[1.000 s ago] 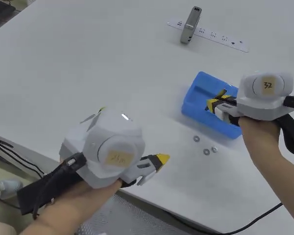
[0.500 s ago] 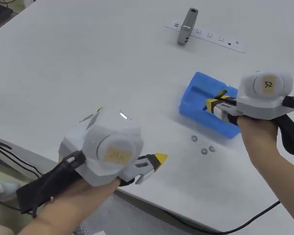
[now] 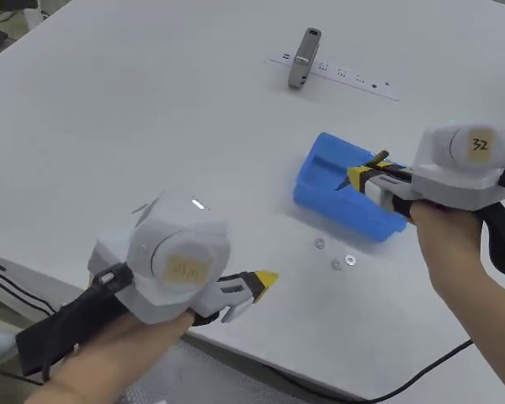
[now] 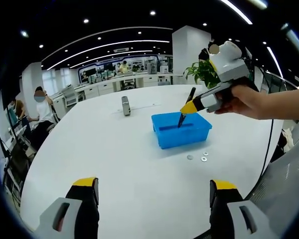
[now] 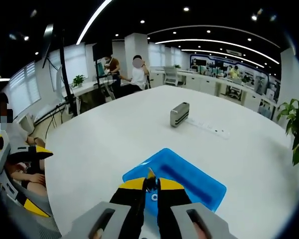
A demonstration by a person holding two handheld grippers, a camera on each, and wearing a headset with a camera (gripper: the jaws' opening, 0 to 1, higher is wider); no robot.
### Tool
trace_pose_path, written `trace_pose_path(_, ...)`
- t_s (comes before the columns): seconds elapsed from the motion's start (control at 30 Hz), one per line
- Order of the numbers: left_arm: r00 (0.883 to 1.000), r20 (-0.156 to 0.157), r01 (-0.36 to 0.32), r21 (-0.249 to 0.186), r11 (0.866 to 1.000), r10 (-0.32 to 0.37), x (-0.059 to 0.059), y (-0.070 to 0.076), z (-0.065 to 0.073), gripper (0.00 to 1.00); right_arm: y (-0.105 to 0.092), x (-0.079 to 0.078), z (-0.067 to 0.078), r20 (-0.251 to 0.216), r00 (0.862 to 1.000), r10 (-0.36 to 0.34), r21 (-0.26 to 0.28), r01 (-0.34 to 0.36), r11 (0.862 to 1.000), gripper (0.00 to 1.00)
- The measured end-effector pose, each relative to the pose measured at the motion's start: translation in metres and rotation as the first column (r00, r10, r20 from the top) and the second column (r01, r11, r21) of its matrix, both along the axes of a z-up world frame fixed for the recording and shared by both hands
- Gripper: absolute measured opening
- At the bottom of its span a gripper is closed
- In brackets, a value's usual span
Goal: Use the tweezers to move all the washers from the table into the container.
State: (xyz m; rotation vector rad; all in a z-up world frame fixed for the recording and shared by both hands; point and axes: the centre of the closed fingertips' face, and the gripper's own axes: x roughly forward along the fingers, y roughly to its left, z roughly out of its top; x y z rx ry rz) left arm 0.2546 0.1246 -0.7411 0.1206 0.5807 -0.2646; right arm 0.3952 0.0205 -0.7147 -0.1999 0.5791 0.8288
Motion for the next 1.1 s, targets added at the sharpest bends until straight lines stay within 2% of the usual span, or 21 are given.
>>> trace_pose_path(0.1,1.000,0.020,0.007,-0.006,1.000,-0.007,0.000,-0.002,0.004,0.95,0.000,-0.007,0.013,0.018,1.000,0.007,0.023,-0.007,1.000,0.04)
trace_pose_path(0.2,1.000,0.011,0.009,0.000,1.000,-0.009,0.000,-0.002,0.002,0.95,0.002,-0.018,0.023,0.028,0.999,0.039,0.042,-0.040,0.998,0.04)
trace_pose_path(0.3,1.000,0.021,0.007,-0.014,1.000,-0.007,0.001,-0.002,0.004,0.96,0.005,-0.028,0.024,0.028,0.997,0.074,0.034,-0.075,0.997,0.04)
trace_pose_path(0.37,1.000,0.003,0.004,-0.013,1.000,-0.004,0.000,-0.001,0.001,0.95,0.004,-0.036,0.023,0.041,0.995,0.096,0.004,-0.096,0.995,0.04)
trace_pose_path(0.43,1.000,0.007,0.004,-0.016,1.000,-0.004,0.000,-0.002,0.002,0.96,0.004,-0.041,0.021,0.036,0.994,0.104,0.001,-0.104,0.995,0.04)
trace_pose_path(0.67,0.999,0.024,0.026,-0.015,1.000,-0.026,0.000,-0.006,0.005,0.96,-0.001,-0.053,-0.005,-0.019,0.994,0.111,-0.035,-0.112,0.993,0.04)
trace_pose_path(0.87,0.999,0.028,0.026,-0.017,1.000,-0.025,0.000,-0.006,0.006,0.96,-0.005,-0.051,-0.032,-0.076,0.992,0.100,-0.051,-0.104,0.993,0.05)
trace_pose_path(1.1,1.000,0.022,0.010,-0.045,0.999,-0.009,0.001,-0.003,0.006,0.96,-0.002,-0.053,-0.045,-0.095,0.990,0.101,-0.079,-0.108,0.991,0.05)
